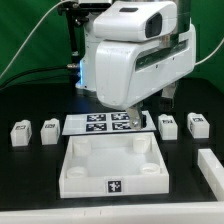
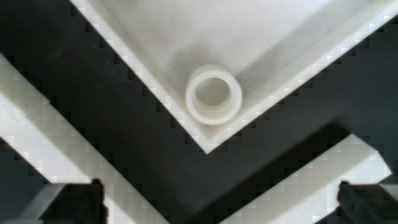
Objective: Assemble one leg
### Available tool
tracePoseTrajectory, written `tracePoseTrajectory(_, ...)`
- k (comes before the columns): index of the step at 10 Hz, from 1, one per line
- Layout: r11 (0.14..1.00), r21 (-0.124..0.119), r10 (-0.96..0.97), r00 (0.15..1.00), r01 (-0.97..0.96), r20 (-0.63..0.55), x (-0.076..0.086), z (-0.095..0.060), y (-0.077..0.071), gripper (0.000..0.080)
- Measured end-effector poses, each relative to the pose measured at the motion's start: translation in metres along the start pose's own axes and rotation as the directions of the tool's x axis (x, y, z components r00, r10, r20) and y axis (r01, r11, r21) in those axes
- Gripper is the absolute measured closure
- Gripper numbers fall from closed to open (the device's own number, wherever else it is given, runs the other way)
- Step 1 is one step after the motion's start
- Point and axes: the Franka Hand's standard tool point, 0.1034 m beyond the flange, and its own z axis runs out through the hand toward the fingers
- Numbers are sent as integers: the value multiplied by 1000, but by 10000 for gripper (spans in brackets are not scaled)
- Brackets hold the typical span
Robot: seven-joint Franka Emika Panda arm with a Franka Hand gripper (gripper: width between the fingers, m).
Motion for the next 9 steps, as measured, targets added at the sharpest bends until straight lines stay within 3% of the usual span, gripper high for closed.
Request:
tracePoseTrajectory(5,999,0,-41,999,41,0,-1,1,-1,150)
tracePoseTrajectory(6,999,2,-45,999,45,2,-8,6,-11,150)
tracePoseTrajectory(7,980,-9,-198,980,198,-4,-20,11,-19,150)
tracePoseTrajectory(8,935,-16,-354,935,353,-6,-44,20,-31,150)
tracePoseTrajectory(9,877,-3,-480,877,480,-2,-75,30,-41,150)
